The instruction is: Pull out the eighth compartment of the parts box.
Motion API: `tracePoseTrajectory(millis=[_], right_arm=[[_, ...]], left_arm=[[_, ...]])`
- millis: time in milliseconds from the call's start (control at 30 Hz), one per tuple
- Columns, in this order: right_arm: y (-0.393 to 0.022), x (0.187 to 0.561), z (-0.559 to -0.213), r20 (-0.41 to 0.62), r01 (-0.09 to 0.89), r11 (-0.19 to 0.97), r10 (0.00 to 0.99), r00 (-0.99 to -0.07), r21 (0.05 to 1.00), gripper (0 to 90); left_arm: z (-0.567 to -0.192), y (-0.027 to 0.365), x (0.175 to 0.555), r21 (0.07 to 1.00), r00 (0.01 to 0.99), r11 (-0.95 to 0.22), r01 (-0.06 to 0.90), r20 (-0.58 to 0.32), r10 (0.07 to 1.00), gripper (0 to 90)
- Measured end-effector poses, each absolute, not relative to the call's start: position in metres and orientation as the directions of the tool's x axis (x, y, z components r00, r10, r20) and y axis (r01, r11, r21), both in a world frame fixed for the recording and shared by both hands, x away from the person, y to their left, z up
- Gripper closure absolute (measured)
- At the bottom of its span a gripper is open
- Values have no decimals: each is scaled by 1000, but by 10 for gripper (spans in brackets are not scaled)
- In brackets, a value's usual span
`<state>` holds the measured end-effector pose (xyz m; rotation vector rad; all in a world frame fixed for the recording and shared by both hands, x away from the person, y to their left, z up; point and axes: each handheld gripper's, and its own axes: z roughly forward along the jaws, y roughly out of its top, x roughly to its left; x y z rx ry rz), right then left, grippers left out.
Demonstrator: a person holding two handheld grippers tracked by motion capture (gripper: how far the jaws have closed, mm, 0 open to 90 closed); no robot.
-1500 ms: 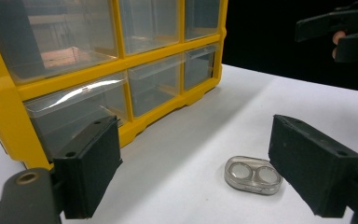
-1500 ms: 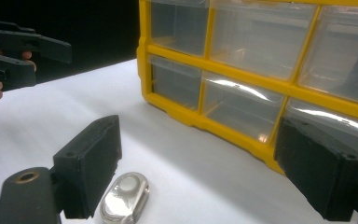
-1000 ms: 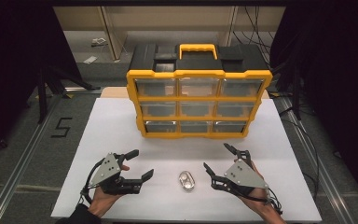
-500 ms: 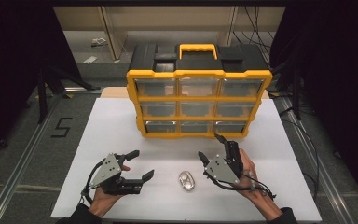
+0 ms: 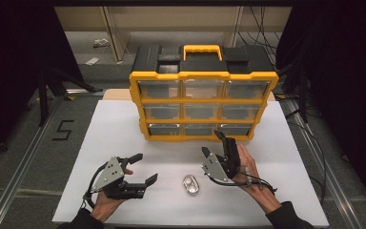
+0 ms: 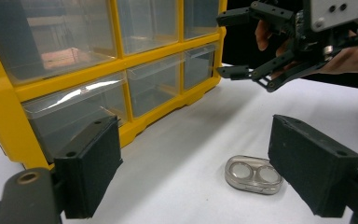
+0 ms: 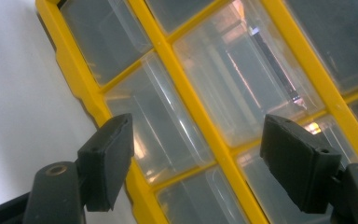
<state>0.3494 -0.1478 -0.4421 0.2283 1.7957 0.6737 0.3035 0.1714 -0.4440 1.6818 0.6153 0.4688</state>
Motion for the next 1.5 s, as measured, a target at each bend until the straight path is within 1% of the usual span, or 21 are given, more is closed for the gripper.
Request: tracePoseTrajectory(millis=[333, 400, 433, 500, 667, 700, 1067, 1333, 1367, 1500], right_arm=[[-137, 365, -451, -878, -196, 872, 389, -278, 448, 303], [-135, 370, -453, -896, -204, 887, 358, -262, 414, 315], [-135, 370, -453, -896, -204, 887, 358, -262, 414, 315], [-132, 376, -457, -914, -205, 904, 324, -244, 375, 326], [-128, 382, -462, -930, -207, 918, 291, -223, 337, 351], [-126, 386, -465, -942, -211, 928, 263, -208, 305, 357], [-119, 397, -473, -961, -222, 943, 210, -180, 248, 423], [-112, 402, -478, -976, -223, 955, 165, -143, 194, 466], [-112, 404, -479, -980, -228, 957, 156, -124, 181, 484], [-113, 406, -478, -981, -221, 958, 162, -112, 183, 504]], left_arm=[[-444, 171, 303, 981, 780, -139, 139, -22, 625, 166], [-444, 171, 303, 981, 780, -139, 138, -21, 626, 166], [-444, 171, 303, 981, 780, -139, 137, -21, 625, 166], [-444, 171, 303, 981, 779, -135, 137, -23, 627, 166], [-444, 171, 303, 981, 779, -135, 138, -23, 627, 167], [-444, 172, 303, 981, 778, -133, 139, -25, 628, 167], [-444, 171, 303, 981, 780, -131, 142, -30, 625, 170], [-444, 173, 302, 982, 782, -125, 139, -31, 623, 171], [-444, 172, 302, 982, 783, -126, 139, -31, 621, 171], [-444, 172, 302, 982, 786, -129, 139, -30, 618, 172]])
